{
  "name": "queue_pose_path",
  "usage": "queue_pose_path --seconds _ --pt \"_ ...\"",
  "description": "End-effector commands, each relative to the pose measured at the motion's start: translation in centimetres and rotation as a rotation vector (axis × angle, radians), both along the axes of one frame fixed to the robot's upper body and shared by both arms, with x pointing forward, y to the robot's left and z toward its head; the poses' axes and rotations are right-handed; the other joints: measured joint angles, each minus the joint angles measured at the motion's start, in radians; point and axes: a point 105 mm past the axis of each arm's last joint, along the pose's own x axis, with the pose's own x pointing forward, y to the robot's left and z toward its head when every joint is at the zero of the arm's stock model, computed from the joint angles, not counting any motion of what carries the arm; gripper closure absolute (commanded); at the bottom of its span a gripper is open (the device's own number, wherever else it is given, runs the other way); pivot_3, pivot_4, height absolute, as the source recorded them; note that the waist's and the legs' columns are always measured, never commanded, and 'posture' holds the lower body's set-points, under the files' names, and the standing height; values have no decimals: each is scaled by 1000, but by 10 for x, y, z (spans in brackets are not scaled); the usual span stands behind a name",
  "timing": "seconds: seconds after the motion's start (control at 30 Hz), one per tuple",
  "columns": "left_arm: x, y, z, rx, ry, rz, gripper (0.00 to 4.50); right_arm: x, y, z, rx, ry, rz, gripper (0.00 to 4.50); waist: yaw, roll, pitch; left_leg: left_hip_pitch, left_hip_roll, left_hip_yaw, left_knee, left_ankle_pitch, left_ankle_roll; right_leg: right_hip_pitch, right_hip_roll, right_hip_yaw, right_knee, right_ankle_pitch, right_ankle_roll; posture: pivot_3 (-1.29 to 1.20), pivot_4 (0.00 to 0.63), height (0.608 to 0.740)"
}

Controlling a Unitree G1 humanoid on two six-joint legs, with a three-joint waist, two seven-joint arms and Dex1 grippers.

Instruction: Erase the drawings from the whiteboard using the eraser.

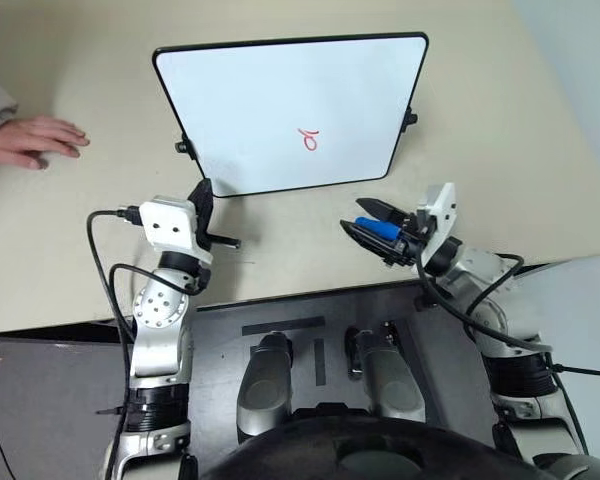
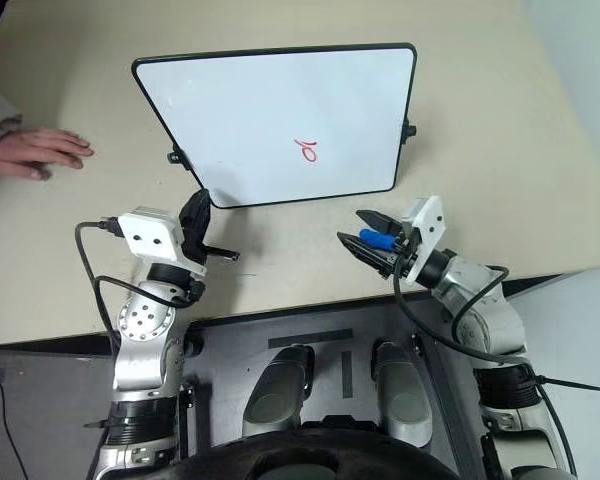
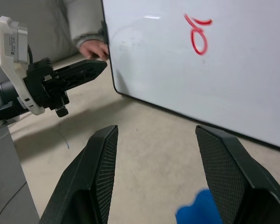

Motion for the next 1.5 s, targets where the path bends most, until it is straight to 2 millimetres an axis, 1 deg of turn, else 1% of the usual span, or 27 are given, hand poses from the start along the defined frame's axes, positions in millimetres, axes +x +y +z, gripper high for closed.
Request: queue_pose_path --seconds 0.03,0.2,0.33,0.43,0.57,0.67,0.73,0.87,1.03,1.07,1.1,1.17,1.27,1.4,1.5 --pt "0 -2 14 5 -44 -16 4500 1 3 9 8 -53 11 1717 0 0 0 0 0 0 0 0 0 0 0 0 0 0 0 0 150 740" --pt "3 -7 15 11 -40 -44 4500 -5 8 10 2 -71 16 1717 0 0 0 0 0 -1 0 0 0 0 -1 1 0 0 0 0 150 740" --pt "-1 -9 14 8 -39 -42 4500 -9 10 11 -48 -96 48 1717 -2 0 0 0 1 0 0 -1 -1 0 -1 1 0 0 0 0 150 740" --pt "-4 -3 11 0 -31 -14 4500 -10 15 9 -127 -130 95 1717 -4 -1 0 0 1 0 0 -1 -1 -1 -1 2 0 0 0 0 150 740" --pt "-10 -6 8 -10 -28 -1 4500 -13 21 8 -257 -199 184 1717 -7 -1 0 0 1 -1 0 -1 -1 -1 0 2 0 0 0 0 150 740" --pt "-17 -7 6 -18 -24 21 4500 -18 17 2 -326 -210 242 1717 -5 -2 -1 0 1 -1 0 -1 -1 -1 0 2 0 0 0 0 150 740" --pt "-21 -2 5 -22 -18 42 4500 -19 16 -2 -349 -197 265 1717 -6 -2 -1 0 1 0 0 -1 -1 -1 0 3 0 -1 1 0 150 740" --pt "-28 0 2 -29 -9 62 4500 -21 2 -13 -403 -161 268 1717 -5 -2 -1 0 1 0 0 -2 -1 -1 0 3 0 -1 1 0 150 740" --pt "-24 -6 0 -39 -8 47 4500 -20 -14 -23 -445 -126 225 1717 -1 -3 -1 0 0 0 0 -2 -1 0 0 4 0 -2 1 0 150 740" --pt "-22 -7 0 -41 -9 41 4500 -18 -16 -26 -452 -122 210 1717 -1 -4 -1 0 0 0 0 -2 -1 0 0 4 0 -3 2 0 150 740" --pt "-21 -8 0 -42 -9 37 4500 -17 -19 -29 -460 -120 196 1717 -1 -4 -2 1 0 0 0 -2 -1 0 0 4 0 -6 7 0 150 740" --pt "-18 -9 0 -44 -10 33 4500 -12 -21 -32 -465 -124 169 1717 -1 -4 -2 1 0 0 0 -2 -1 0 0 4 0 -6 9 0 150 740" --pt "-15 -9 1 -45 -15 26 4500 -9 -24 -31 -460 -130 157 1717 -1 -4 -2 2 1 0 0 -1 -1 0 0 4 1 -6 8 0 150 740" --pt "-13 -10 1 -47 -17 22 4500 -13 -24 -24 -432 -140 176 1717 -2 -4 -2 2 1 0 0 -2 -1 0 0 4 1 -5 7 0 150 740" --pt "-12 -12 1 -50 -18 16 4500 -18 -21 -13 -385 -138 210 1717 -1 -4 -2 2 0 0 0 -2 -1 0 0 4 1 -4 5 0 150 740"
